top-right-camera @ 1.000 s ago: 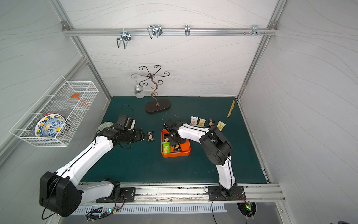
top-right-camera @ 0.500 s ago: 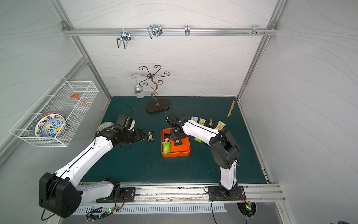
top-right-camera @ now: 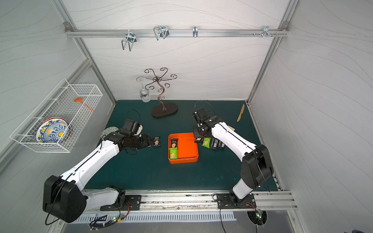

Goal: Take the cookies out of the storage box
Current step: Place the cookie at the center of the board.

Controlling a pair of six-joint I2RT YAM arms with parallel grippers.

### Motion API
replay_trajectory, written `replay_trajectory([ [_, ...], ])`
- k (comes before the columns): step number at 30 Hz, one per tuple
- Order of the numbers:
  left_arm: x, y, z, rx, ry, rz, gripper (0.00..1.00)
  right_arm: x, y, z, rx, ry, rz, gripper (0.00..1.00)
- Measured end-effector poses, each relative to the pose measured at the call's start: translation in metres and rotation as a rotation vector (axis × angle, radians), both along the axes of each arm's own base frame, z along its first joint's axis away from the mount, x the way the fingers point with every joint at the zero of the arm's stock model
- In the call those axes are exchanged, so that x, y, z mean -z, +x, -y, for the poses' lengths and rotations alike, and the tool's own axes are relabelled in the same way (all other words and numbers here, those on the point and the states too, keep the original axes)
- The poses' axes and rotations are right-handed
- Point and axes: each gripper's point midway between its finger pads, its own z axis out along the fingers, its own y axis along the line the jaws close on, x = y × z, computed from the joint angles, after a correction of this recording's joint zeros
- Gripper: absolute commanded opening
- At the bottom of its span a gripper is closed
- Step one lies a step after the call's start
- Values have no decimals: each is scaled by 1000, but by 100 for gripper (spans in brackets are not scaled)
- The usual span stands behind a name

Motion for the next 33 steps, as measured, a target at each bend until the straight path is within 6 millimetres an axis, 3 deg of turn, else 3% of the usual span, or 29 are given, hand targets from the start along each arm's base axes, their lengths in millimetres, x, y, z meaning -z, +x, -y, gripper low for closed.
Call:
replay_trajectory([
  [9, 7, 0, 5, 9, -16, -35, 72, 57, -47, 58, 77, -87, -151, 48],
  [15, 0, 4, 7, 10, -26, -20, 72, 94, -71, 74, 115, -117, -228, 48],
  [31, -6, 5, 7, 10, -28, -11, 72, 127, -52, 63, 160, -87, -204, 51],
  [33, -6, 4, 7, 10, -27, -16, 72, 128, -51, 63, 161, -88, -203, 55],
])
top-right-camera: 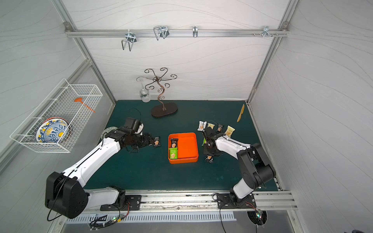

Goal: Take the cookies out of the storage box
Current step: Place the cookie at the center of the board.

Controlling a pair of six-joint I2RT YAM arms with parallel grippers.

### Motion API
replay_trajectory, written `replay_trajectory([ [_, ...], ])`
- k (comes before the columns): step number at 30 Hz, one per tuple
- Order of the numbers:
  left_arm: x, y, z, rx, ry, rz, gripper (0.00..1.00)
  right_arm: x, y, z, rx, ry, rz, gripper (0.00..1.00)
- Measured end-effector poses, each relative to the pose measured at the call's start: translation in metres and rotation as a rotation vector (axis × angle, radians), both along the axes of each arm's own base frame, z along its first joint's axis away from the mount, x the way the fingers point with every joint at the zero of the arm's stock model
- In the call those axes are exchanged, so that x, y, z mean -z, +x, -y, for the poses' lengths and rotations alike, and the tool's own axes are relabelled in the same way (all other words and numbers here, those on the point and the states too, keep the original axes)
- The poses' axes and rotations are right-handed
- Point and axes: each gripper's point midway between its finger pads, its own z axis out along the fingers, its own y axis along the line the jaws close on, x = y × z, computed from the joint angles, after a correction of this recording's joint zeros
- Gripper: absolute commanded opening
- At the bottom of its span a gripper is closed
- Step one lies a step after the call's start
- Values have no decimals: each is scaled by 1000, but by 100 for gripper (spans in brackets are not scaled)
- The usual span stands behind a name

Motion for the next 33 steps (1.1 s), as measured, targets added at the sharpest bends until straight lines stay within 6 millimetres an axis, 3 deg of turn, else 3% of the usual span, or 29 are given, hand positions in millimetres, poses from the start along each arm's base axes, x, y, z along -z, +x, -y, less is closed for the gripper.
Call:
replay_trajectory([
  [5, 1, -2, -1, 0, 3, -9, 72, -4, 1, 1, 0, -12, 6, 66],
  [10, 1, -2, -1, -1, 5, -8, 72, -34, 6, -8, -40, -25, 64, 71],
  [15, 1, 0, -1, -6, 1, 0, 72, -78, 7, -43, -131, 17, 155, 70],
  [20, 9, 0, -1, -14, -3, 0, 72, -96, -6, -87, -222, 85, 186, 62],
  [25, 20, -5, -3, -18, 3, -19, 72, -94, -18, -134, -296, 162, 174, 58],
  [33, 26, -10, -23, -78, -3, -25, 73, -58, -20, -183, -346, 211, 100, 59],
])
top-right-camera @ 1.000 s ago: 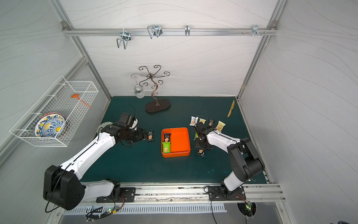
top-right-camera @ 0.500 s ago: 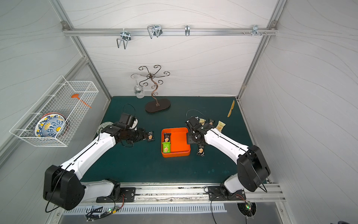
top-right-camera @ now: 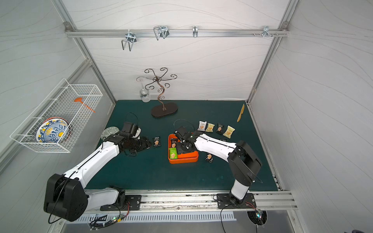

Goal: Take the cookies out of the storage box
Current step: Place the cookie at the center of the board, then pick up the cookie from the storage box.

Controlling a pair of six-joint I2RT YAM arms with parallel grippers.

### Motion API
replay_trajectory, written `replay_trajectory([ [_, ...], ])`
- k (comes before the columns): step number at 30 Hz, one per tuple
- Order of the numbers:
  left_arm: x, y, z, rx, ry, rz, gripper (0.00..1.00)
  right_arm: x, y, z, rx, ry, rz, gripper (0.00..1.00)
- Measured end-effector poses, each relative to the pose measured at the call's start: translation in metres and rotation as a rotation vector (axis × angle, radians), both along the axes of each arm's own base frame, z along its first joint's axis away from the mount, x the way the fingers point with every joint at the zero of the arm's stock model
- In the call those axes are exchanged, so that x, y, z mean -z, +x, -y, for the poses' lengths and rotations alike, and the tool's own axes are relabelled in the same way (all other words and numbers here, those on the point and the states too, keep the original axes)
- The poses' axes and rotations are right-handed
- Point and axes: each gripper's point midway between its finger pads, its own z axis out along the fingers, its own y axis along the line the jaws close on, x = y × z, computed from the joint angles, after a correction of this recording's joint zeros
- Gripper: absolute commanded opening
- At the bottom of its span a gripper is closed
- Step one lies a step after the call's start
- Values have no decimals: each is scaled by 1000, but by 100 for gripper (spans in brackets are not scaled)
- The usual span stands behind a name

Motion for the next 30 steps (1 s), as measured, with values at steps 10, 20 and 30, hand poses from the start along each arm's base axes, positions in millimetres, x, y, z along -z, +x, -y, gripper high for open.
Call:
replay_trajectory([
  [10, -15, -5, -5, -6, -4, 44, 73, 23, 1, -28, -15, 28, -53, 61],
  [20, -17, -6, -6, -9, -5, 50, 73, 37, 0, -41, -23, 26, -78, 65],
  [30, -15, -11, -8, -8, 0, 38, 73, 45, 3, -53, -27, 18, -92, 60],
])
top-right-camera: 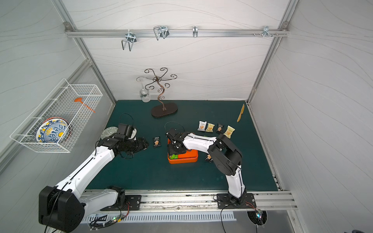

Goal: Take the cookies out of the storage box
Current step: Pick up the cookie from the storage box.

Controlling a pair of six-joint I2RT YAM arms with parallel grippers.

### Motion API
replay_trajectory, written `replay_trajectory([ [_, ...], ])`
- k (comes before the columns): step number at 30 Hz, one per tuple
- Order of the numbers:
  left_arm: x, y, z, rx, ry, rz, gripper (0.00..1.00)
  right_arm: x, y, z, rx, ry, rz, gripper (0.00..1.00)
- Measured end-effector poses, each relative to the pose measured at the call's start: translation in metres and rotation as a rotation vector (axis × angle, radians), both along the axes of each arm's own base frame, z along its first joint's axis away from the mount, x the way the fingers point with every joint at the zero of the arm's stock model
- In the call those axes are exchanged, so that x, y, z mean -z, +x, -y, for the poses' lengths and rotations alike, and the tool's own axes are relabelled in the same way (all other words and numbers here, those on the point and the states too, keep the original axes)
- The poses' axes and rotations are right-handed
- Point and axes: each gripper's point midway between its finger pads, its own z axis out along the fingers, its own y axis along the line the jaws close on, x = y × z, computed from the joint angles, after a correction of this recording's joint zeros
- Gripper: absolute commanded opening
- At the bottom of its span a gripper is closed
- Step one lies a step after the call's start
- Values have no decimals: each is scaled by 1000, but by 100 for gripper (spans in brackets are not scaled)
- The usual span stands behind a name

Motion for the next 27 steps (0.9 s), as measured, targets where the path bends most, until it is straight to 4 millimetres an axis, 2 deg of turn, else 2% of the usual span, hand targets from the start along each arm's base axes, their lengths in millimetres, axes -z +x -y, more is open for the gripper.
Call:
replay_trajectory([
  [6, 1, -1, -1, 3, 5, -1, 73, 2, 0, 3, 12, -21, 5, 48],
  [12, 1, -1, -1, 3, 7, -4, 73, 0, 0, 8, 17, -41, 8, 45],
  [20, 0, -1, -1, 3, 7, -1, 73, -9, 0, 15, 21, -55, 22, 28],
  [27, 0, -2, -1, 3, 6, 2, 73, -16, -1, 13, 19, -36, 23, 27],
])
